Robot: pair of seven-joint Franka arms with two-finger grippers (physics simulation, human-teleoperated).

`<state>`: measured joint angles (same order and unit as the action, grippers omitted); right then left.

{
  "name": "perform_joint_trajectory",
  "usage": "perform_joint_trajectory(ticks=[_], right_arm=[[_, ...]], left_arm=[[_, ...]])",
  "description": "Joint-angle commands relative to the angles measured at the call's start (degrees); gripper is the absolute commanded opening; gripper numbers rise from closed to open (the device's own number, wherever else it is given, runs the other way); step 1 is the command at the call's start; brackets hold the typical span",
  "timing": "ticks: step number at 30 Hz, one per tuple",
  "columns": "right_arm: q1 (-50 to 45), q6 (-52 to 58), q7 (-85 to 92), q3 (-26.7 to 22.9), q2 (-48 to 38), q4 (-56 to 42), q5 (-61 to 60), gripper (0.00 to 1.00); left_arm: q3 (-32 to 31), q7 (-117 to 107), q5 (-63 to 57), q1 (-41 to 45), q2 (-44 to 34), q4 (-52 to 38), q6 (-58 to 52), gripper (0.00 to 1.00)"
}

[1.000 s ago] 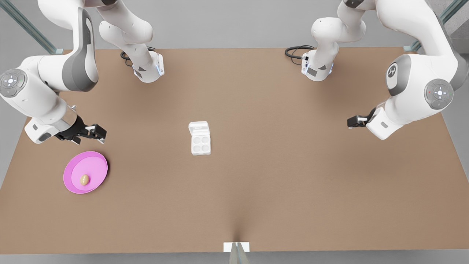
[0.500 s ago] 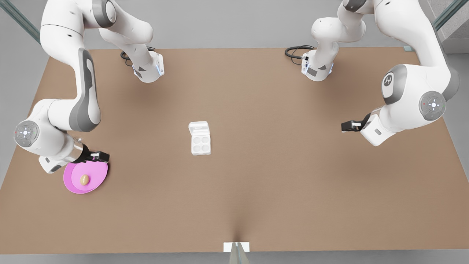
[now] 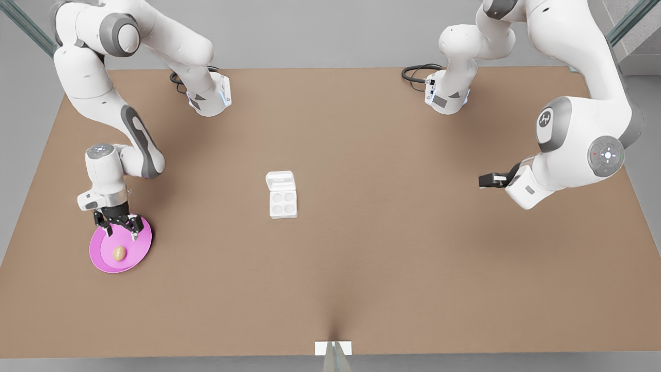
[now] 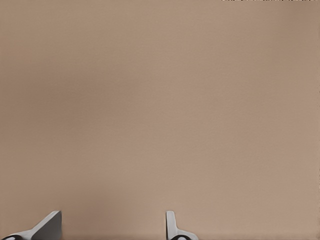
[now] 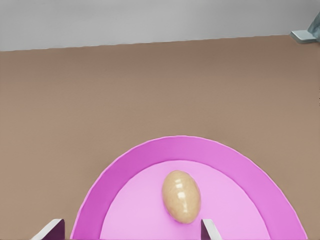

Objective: Pack egg into the box and close the box lid

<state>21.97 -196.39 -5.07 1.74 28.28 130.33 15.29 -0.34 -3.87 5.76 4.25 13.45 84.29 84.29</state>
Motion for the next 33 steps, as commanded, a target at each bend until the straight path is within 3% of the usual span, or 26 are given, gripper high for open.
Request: perform_joint_trajectory(ticks=[1, 5, 8, 11, 12, 13, 23, 33], right_arm=[[0.1, 0.0, 0.0, 0.0, 0.9, -1.0, 0.0, 1.00], [4.4, 0.4, -0.4, 0.7, 6.1, -6.7, 3.3, 1.00], [11.6, 4.3, -0.4, 7.0, 10.5, -12.6, 7.6, 1.00], [11.7, 4.1, -0.3, 7.8, 10.8, -12.6, 7.9, 1.00], [13.7, 3.9, -0.3, 9.9, 11.4, -12.5, 9.8, 1.00], [19.7, 4.0, -0.4, 15.5, 13.3, -13.2, 13.5, 1.00], [22.1, 4.3, -0.3, 16.5, 19.4, -19.6, 21.8, 1.00], [22.3, -2.2, -0.8, 17.2, 18.4, -15.2, 22.1, 1.00]], left_arm=[[0.0, 0.0, 0.5, 0.1, 0.0, 0.0, 0.0, 1.00], [0.0, 0.0, 0.5, 0.1, 0.4, 0.0, 0.0, 1.00], [0.0, -0.1, 0.5, 0.0, 0.5, 0.0, 0.0, 1.00], [0.0, -0.1, 0.6, 0.0, 0.6, 0.0, 0.0, 1.00], [0.0, -0.1, 0.6, 0.1, 0.7, 0.0, 0.0, 1.00], [0.0, -0.1, 0.6, 0.0, 0.7, 0.0, 0.0, 1.00], [0.0, -0.1, 0.5, 0.0, 0.7, 0.0, 0.0, 1.00], [0.1, -0.1, 0.5, 0.0, 1.0, -0.1, 0.0, 1.00]])
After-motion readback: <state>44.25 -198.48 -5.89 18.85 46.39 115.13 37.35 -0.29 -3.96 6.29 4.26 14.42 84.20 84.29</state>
